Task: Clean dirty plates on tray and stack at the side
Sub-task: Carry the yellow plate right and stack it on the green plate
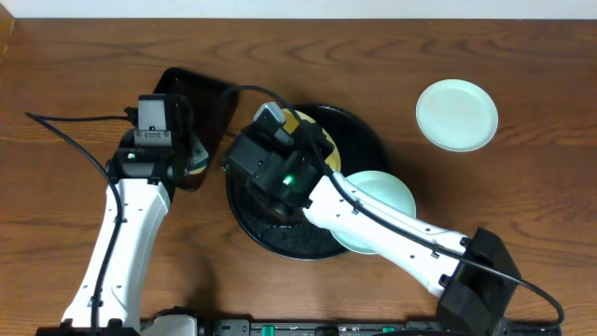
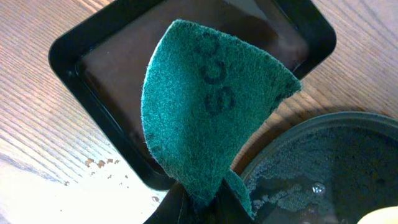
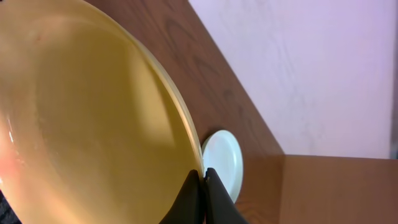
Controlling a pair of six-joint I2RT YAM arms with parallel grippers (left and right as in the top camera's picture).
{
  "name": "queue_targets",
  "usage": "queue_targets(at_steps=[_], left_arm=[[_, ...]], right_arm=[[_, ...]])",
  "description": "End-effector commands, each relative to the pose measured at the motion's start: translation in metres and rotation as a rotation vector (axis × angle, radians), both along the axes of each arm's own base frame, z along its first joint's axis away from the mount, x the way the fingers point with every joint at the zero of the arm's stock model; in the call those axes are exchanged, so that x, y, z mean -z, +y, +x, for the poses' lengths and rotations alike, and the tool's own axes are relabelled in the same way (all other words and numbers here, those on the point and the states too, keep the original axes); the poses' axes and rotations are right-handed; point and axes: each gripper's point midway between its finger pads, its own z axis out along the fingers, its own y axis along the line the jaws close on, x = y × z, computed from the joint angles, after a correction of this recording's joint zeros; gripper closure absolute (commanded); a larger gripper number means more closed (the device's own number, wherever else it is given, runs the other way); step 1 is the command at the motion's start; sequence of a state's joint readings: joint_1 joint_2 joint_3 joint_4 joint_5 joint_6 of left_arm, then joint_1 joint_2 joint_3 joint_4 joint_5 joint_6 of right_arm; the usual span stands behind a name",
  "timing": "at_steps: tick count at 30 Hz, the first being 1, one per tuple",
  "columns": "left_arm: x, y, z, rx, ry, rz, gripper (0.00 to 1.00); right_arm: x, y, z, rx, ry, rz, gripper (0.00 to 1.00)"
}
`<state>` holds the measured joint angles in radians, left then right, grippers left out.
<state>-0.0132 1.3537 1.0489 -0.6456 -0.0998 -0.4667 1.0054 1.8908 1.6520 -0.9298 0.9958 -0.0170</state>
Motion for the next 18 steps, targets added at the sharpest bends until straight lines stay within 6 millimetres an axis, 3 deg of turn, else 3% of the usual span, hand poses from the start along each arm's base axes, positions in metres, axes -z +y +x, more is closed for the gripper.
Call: queue_targets(at_steps=[1,5,11,12,15,18], left_arm=[[0.007,0.0,-0.001,0.019,0.026,0.001,0.93],[0.01,0.0,-0.003,0.019,0.037,0.001,0.93],[0.014,0.0,-0.006,0.02,0.054,0.001,0.92],[0.015,0.0,-0.006,0.019,0.058,0.001,0.93],[0.016,0.0,-0.008,0.019,0.065,0.001,0.93],[0.017,0.0,-0.009,0.019,0.074,0.001,0.92]], right_arm=[[-0.02,-0.005,0.002,0.01,-0.04,0.024,0.99],[-0.004,-0.008,0.008,0.052,0.032,0.157,0.99],[0.031,-0.036,0.028,0.24,0.268,0.53,0.99],[0.042,-0.049,0.036,0.292,0.39,0.675,0.99],[0.049,-0.084,0.055,0.412,0.502,0.886,0.98],[0.048,-0.139,0.076,0.556,0.542,1.091,0.98]])
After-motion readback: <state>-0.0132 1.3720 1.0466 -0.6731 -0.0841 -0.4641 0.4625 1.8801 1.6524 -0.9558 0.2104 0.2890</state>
